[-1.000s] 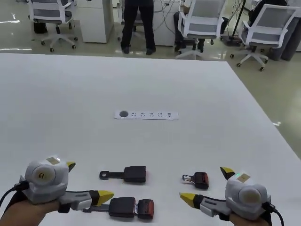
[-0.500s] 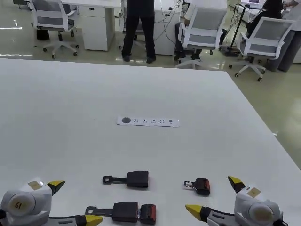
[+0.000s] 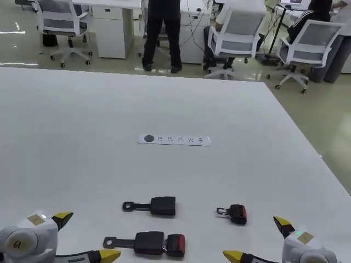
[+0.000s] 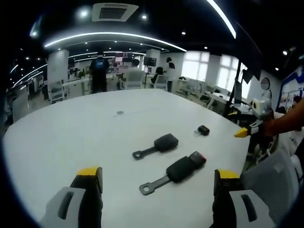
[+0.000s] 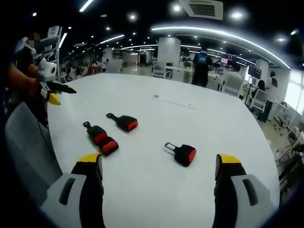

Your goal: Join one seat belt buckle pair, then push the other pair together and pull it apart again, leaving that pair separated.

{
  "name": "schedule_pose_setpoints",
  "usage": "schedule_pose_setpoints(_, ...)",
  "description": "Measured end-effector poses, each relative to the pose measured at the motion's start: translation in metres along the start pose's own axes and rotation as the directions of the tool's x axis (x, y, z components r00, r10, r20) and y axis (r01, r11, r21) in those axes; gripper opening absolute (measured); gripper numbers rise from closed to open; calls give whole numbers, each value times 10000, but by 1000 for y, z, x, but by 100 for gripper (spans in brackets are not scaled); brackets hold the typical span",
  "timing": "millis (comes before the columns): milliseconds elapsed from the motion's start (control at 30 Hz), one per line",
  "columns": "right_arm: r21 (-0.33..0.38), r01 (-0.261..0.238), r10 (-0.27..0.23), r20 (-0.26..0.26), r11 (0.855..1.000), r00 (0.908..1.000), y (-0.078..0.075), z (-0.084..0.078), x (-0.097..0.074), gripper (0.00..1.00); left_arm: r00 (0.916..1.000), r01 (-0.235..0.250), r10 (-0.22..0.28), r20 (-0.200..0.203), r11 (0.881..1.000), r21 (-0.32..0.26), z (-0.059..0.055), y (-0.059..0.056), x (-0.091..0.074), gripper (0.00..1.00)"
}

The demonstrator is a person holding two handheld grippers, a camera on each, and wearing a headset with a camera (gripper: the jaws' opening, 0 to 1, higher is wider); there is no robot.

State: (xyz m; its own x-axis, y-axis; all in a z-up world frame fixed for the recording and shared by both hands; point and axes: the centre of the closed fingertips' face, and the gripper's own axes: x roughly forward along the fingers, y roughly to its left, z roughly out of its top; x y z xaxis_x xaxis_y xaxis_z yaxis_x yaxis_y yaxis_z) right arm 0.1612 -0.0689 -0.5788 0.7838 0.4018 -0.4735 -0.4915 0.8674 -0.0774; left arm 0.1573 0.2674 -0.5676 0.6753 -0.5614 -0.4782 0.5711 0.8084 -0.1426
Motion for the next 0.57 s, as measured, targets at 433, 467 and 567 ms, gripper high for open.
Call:
schedule_pose_setpoints(433,-315,-118,118,-9,9994,9999,4,5,-5,100,9993,359,-357,-54,9988,337,1,-5,-1,99)
schedule_pose_setpoints(467,-225,-72,73,40,9997,10000,3,5,-7,100,9993,370,-369,-30,9989,304,1,-5,-1,99)
schedule_pose_setpoints(567,-139,31,-30,76,9999,10000,1,4,-8,100,9994,344,-345,26,9992,227,2,-6,-3,100)
